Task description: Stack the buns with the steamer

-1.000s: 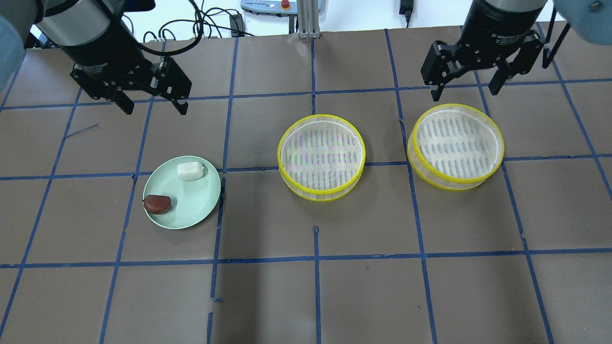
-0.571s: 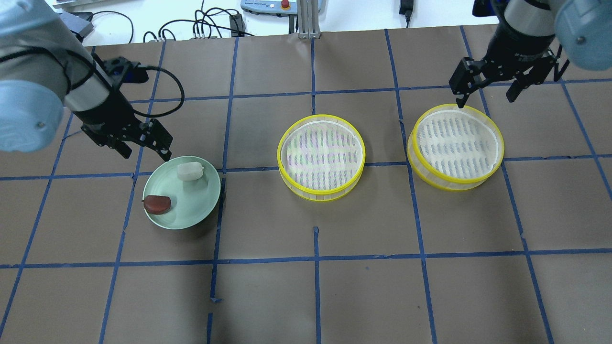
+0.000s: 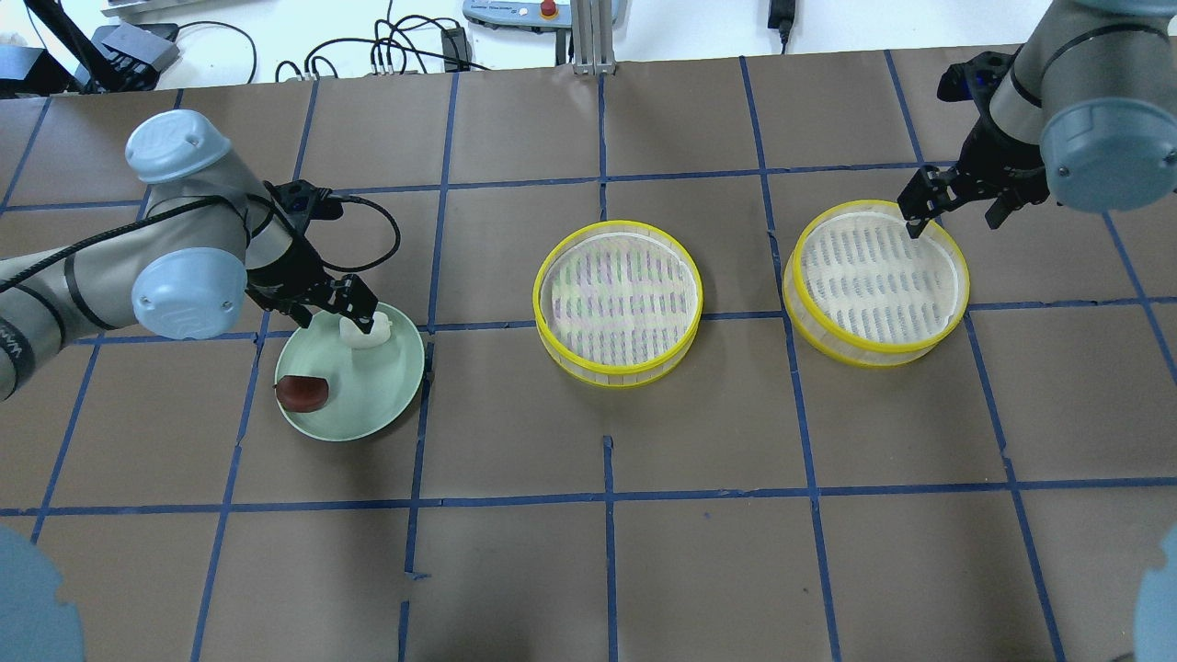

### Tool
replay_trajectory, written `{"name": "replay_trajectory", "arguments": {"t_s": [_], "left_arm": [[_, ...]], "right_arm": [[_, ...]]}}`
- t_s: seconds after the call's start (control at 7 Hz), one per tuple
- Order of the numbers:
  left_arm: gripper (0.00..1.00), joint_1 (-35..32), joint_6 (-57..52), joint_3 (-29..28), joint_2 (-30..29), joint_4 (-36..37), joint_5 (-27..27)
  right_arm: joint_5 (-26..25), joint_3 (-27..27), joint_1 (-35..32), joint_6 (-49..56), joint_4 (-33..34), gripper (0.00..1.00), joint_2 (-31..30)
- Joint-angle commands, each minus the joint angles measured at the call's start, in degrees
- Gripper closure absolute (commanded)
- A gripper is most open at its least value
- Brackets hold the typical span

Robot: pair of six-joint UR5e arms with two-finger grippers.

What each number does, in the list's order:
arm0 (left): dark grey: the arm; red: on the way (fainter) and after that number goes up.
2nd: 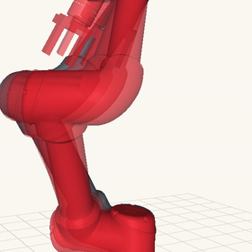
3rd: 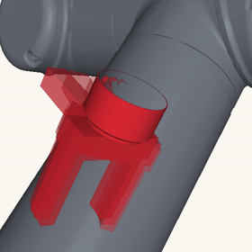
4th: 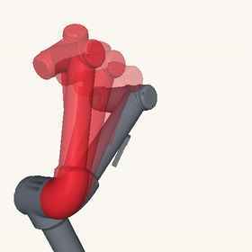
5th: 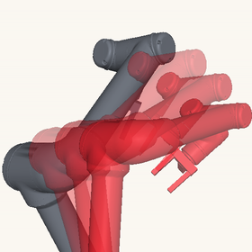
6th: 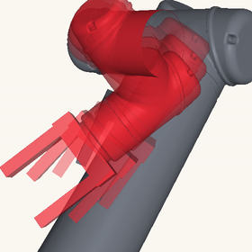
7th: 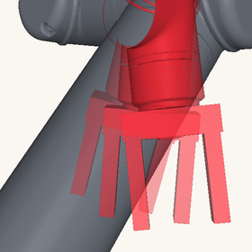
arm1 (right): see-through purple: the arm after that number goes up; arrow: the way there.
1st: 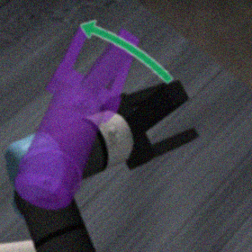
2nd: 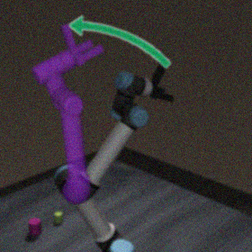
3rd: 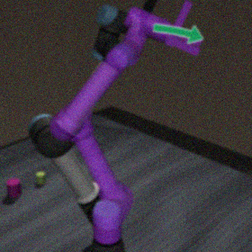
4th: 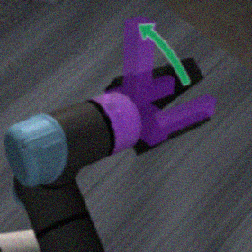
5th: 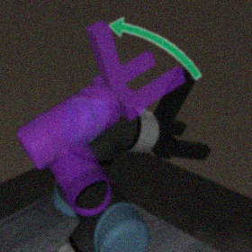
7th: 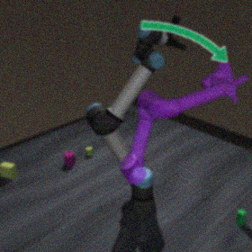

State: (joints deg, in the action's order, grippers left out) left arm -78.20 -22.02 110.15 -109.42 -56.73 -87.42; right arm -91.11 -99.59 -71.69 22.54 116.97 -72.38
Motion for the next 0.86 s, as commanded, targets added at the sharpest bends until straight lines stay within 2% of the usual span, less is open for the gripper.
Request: {"name": "replay_trajectory", "arguments": {"t_s": [0.0, 0.14, 0.29, 0.43, 0.57, 0.71], "left_arm": [[0.62, -0.03, 0.22, -0.03, -1.24, 0.83, 0.23], [0.81, -0.03, 0.22, -0.2, -1.06, 0.66, 0.23], [0.9, -0.03, 0.48, -0.64, -0.63, -0.39, 0.14], [0.95, -0.11, 1.53, -1.6, 0.42, -3.18, 0.23], [0.94, -0.72, 6.41, -4.05, 0.95, -6.95, 0.67], [0.94, -3.08, 14.12, -7.2, 2.09, -11.6, 4.06]], "right_arm": [[0.23, -1.22, 1.91, 4.44, 3.44, 0.03, 4.24], [0.23, -1.57, 1.91, 4.35, 3.53, 0.03, 5.3], [0.23, -2.36, 1.91, 4.18, 3.53, 0.16, 5.49], [0.05, -3.15, 1.91, 4.18, 5.36, 0.41, 6.1], [-0.3, -3.15, 1.99, 4.26, 6.42, 0.45, 6.72], [-0.74, -3.15, 1.99, 4.18, 6.52, 0.7, 6.81]]}}
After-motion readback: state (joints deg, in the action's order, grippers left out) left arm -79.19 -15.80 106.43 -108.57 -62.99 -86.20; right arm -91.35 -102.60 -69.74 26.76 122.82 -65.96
